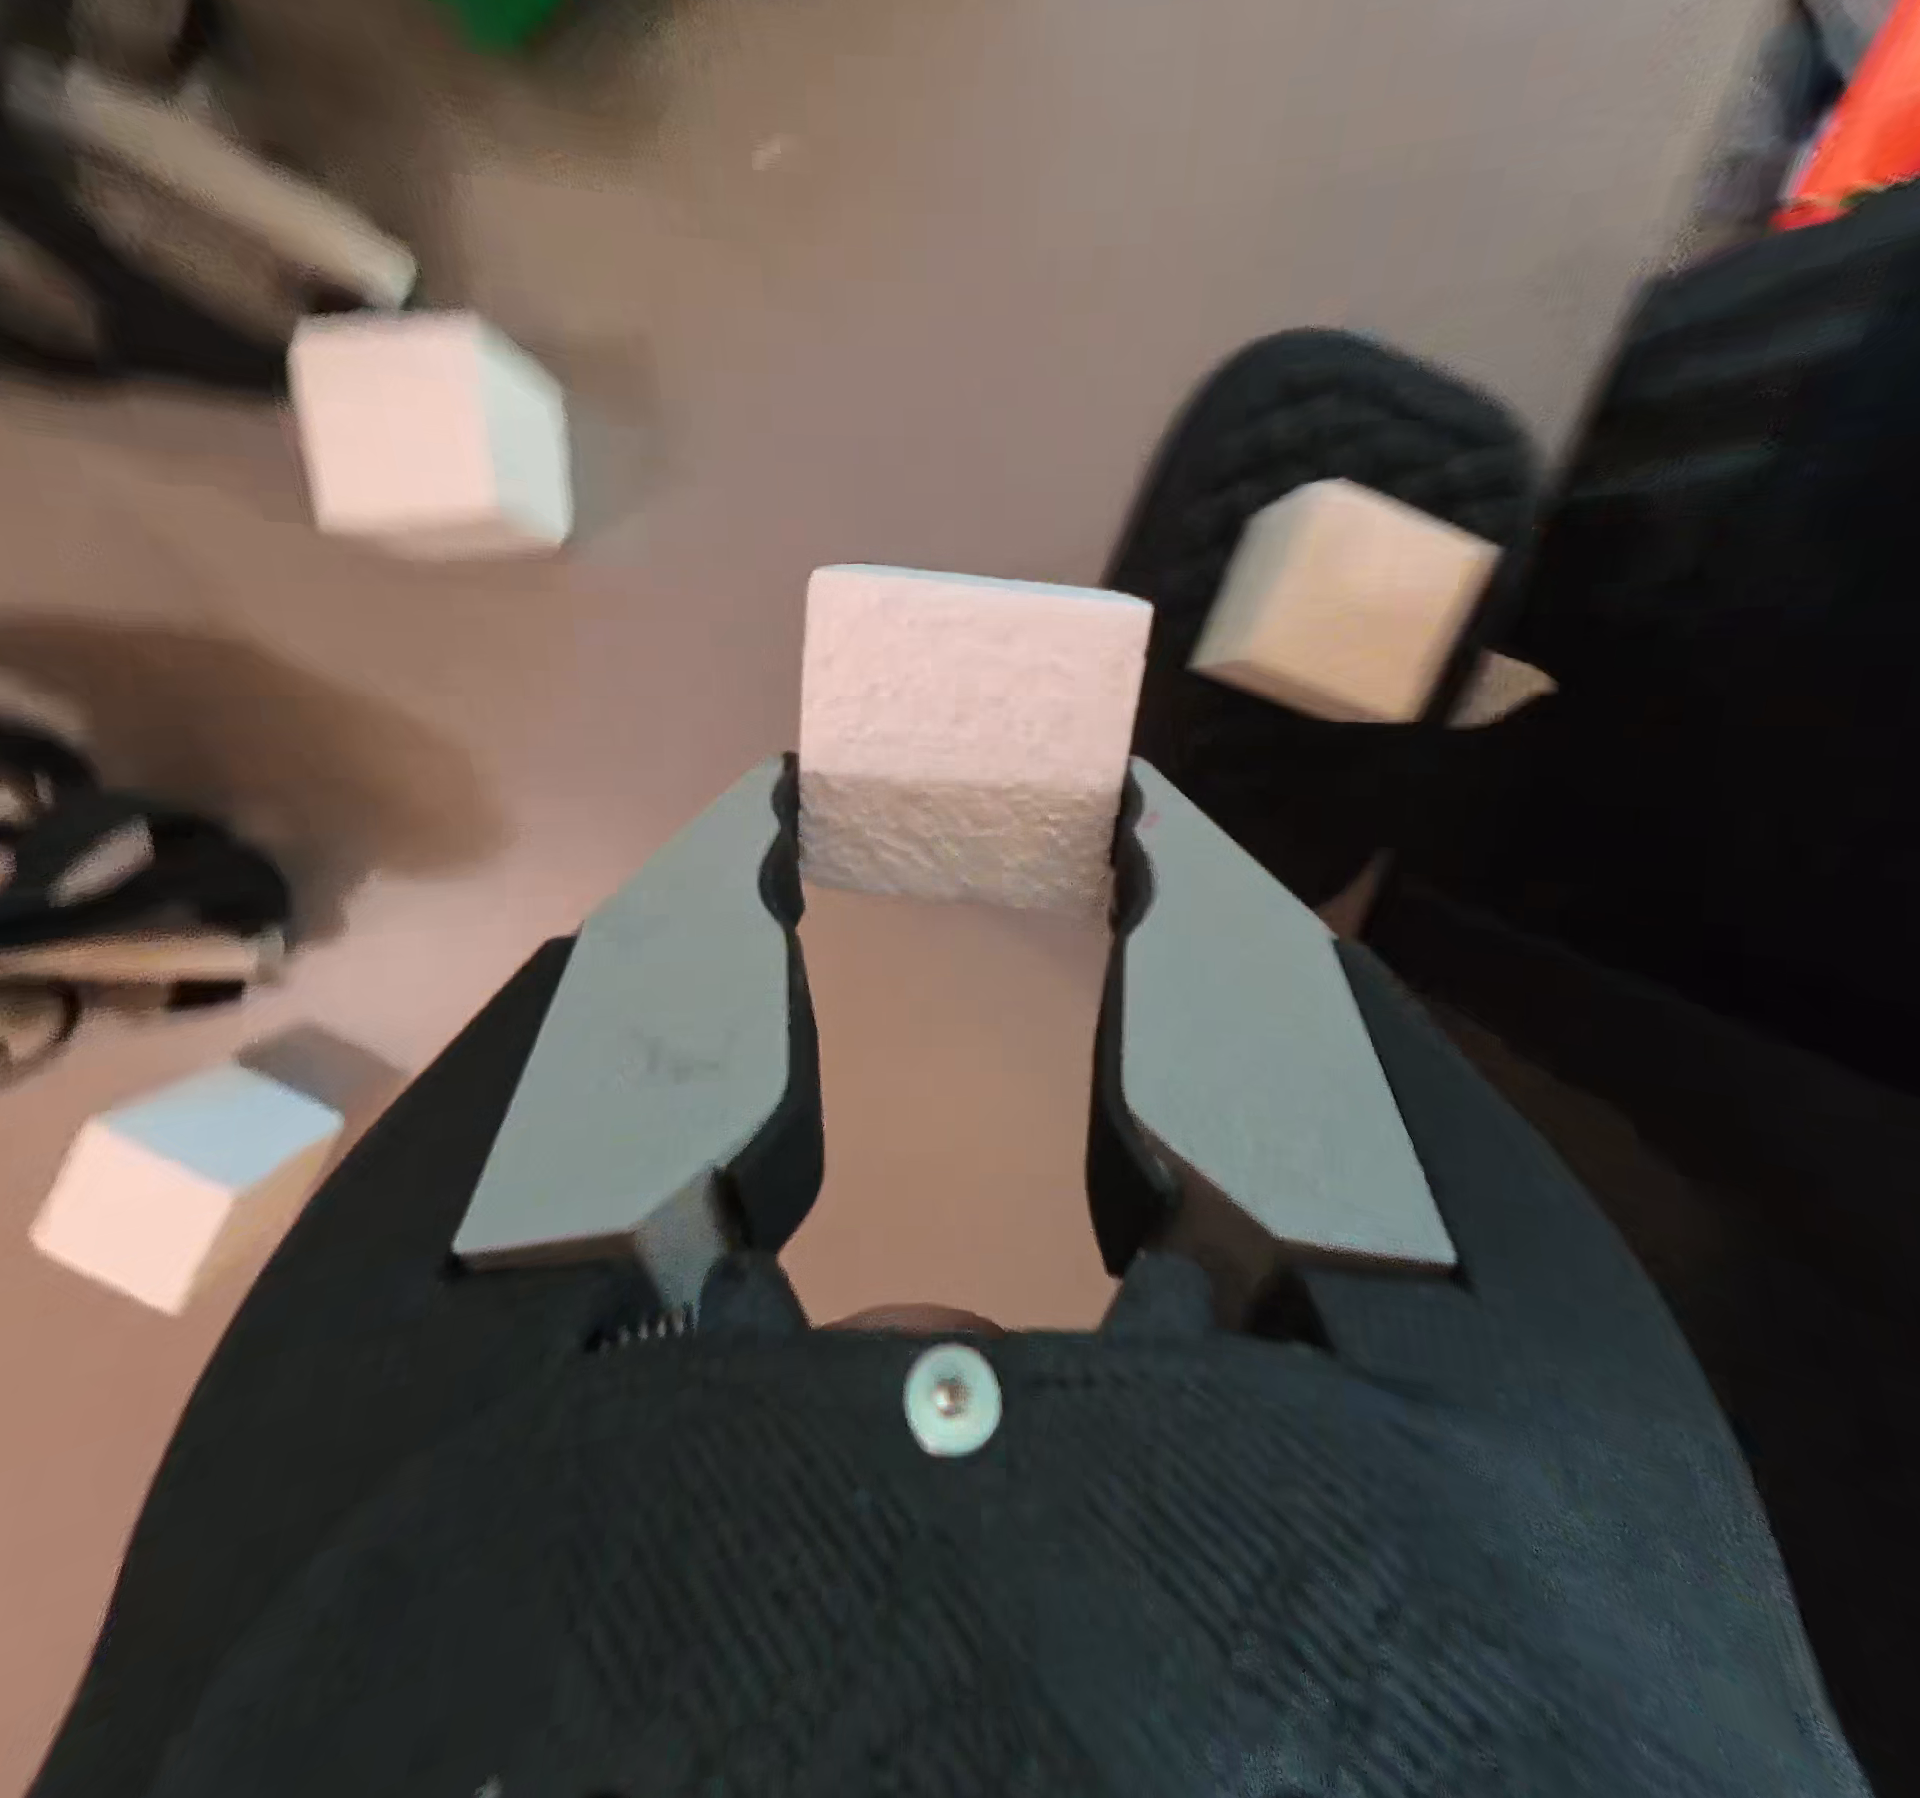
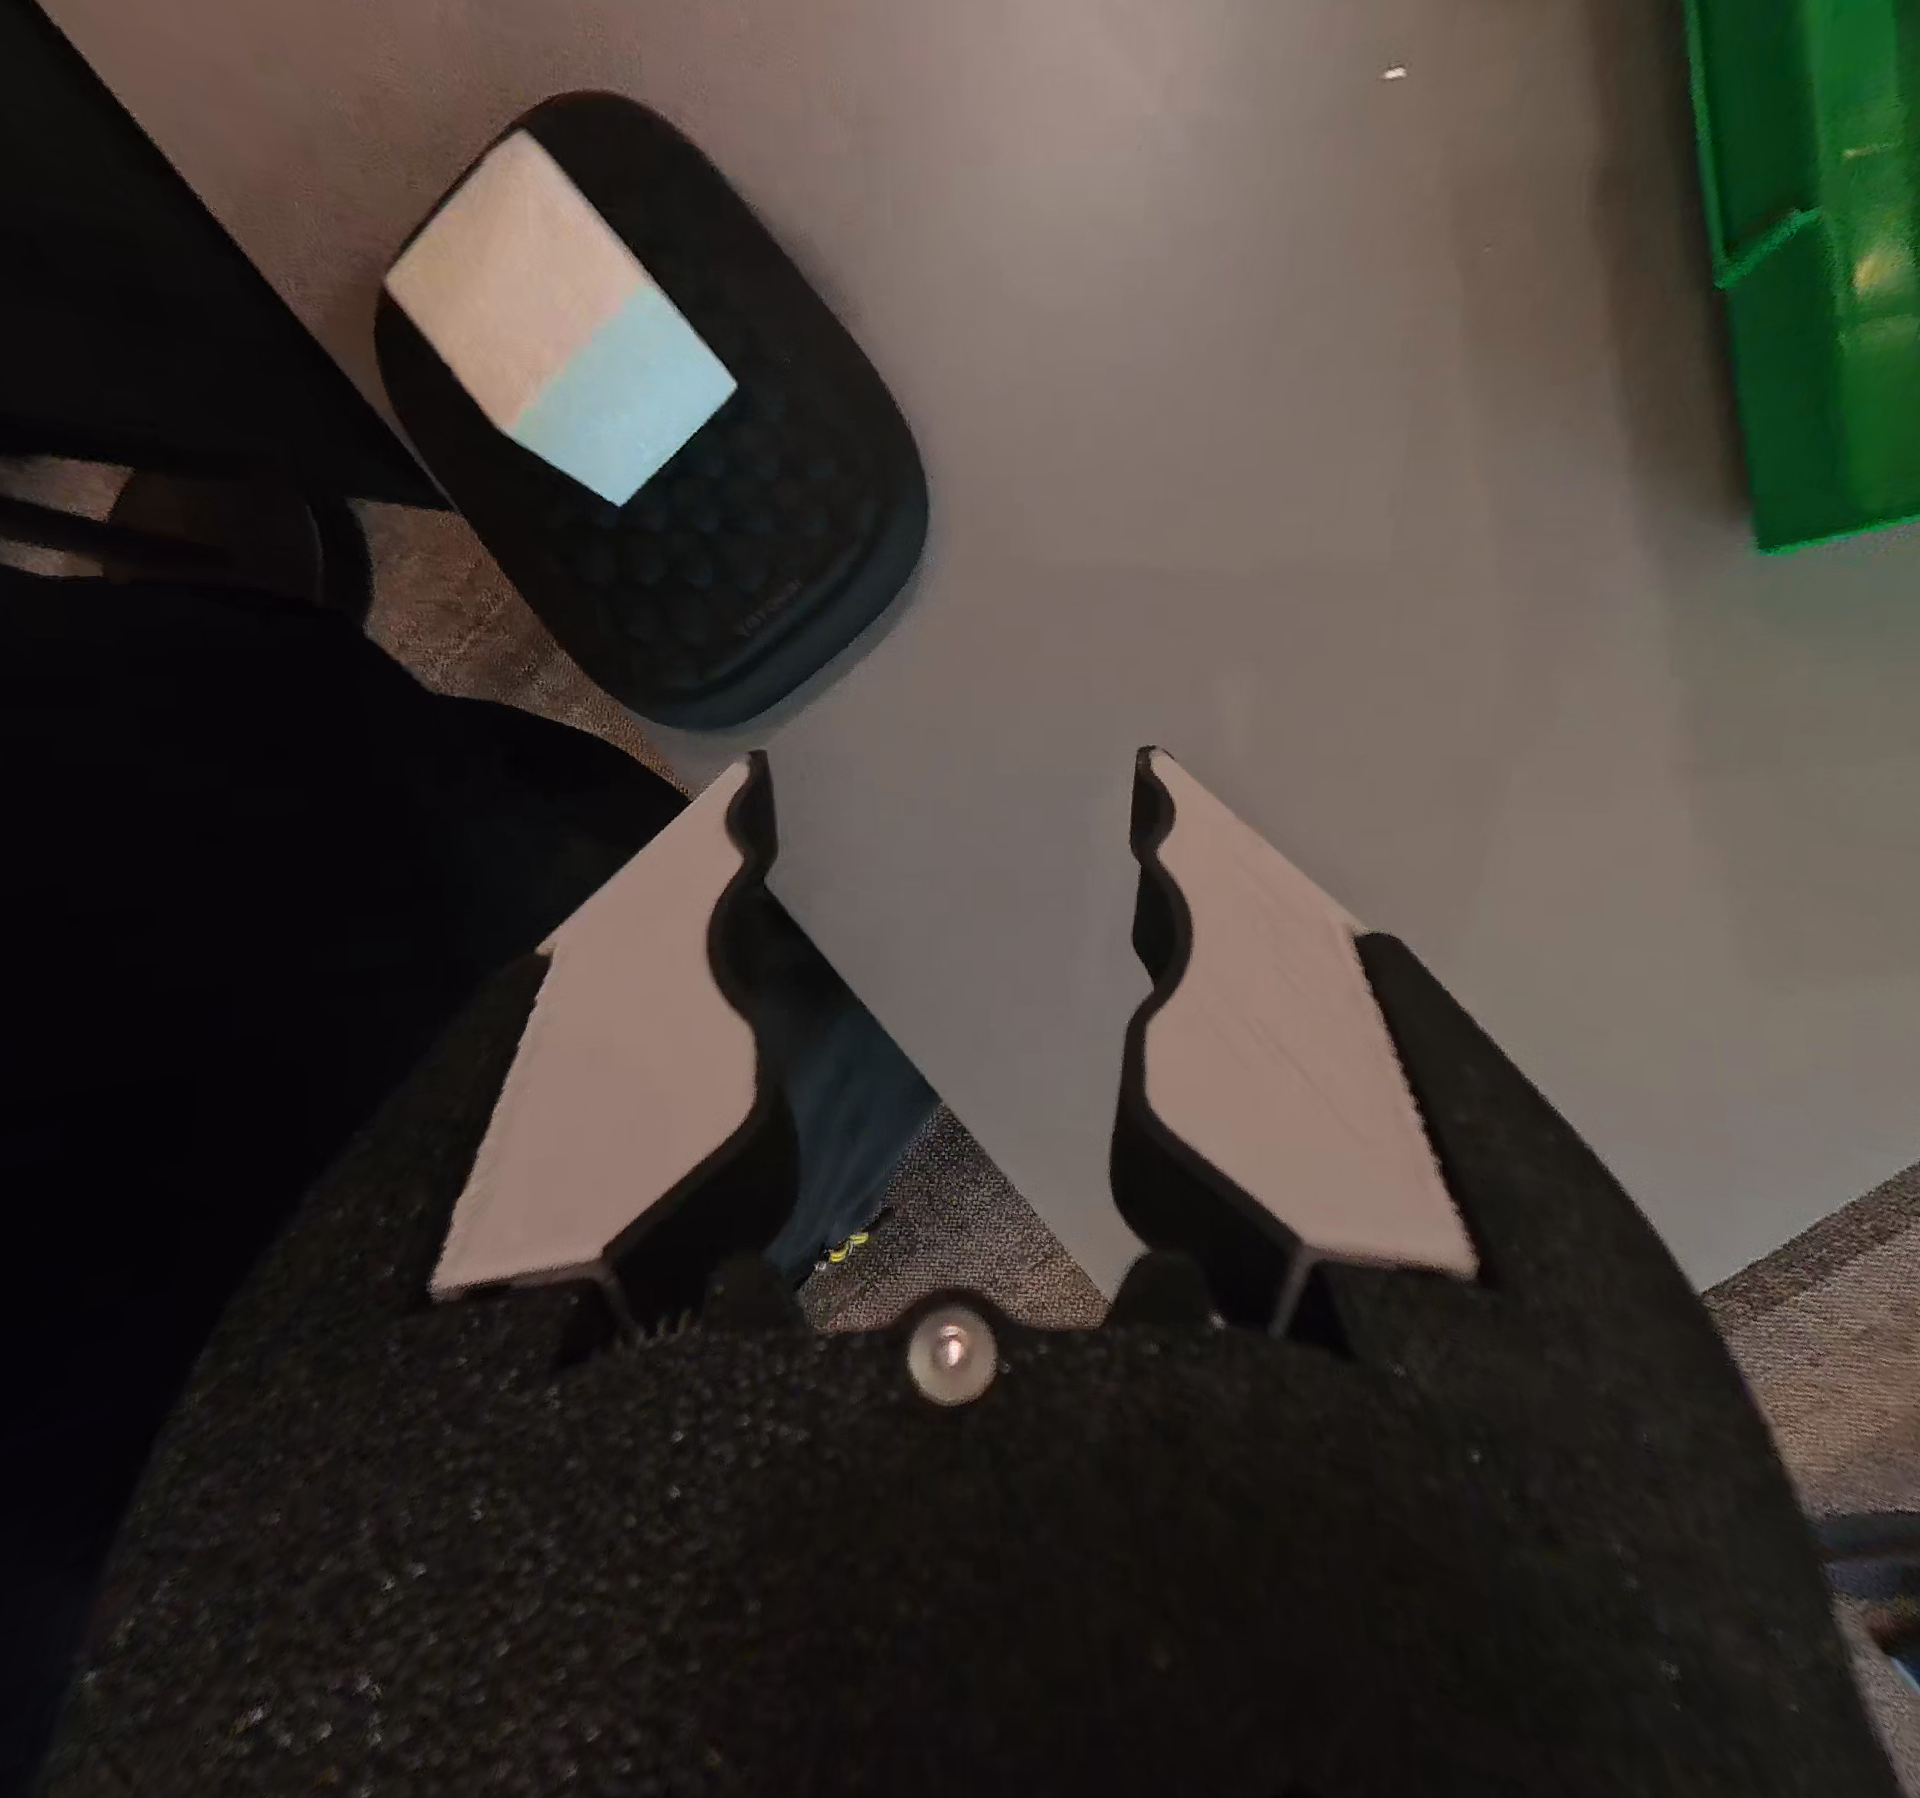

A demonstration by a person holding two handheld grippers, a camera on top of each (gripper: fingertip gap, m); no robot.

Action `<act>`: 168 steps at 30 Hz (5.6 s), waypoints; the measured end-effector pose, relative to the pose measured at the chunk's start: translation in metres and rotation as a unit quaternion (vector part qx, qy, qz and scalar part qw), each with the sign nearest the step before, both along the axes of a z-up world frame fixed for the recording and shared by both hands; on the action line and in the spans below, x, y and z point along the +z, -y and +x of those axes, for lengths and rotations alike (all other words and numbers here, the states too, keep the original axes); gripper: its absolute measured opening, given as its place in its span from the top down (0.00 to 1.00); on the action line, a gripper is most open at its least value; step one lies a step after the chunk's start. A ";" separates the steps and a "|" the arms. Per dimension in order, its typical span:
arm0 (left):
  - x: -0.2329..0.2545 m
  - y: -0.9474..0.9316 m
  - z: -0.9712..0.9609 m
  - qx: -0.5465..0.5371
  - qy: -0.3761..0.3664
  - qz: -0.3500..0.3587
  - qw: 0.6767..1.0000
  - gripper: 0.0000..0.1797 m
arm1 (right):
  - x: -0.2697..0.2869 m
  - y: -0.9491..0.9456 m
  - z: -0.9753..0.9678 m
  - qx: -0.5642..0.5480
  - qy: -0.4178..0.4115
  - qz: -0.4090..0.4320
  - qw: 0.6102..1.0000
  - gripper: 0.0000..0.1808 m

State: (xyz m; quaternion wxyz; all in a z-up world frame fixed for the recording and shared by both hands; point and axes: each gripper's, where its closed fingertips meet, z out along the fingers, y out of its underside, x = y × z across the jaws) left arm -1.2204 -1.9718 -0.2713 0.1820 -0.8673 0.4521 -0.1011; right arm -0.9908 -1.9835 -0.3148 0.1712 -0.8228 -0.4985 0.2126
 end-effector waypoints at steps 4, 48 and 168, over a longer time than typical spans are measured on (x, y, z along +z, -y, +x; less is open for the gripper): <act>0.015 0.044 0.063 -0.109 -0.013 0.021 0.994 0.68 | 0.005 -0.013 -0.005 -0.017 -0.021 -0.004 1.000 0.63; 0.032 0.101 -0.020 0.402 0.096 0.047 0.909 0.55 | 0.044 -0.092 -0.222 0.161 -0.156 0.005 0.975 0.67; 0.035 0.094 -0.156 0.299 0.015 0.221 0.928 0.56 | 0.092 0.061 -0.140 0.279 0.203 0.014 0.938 0.59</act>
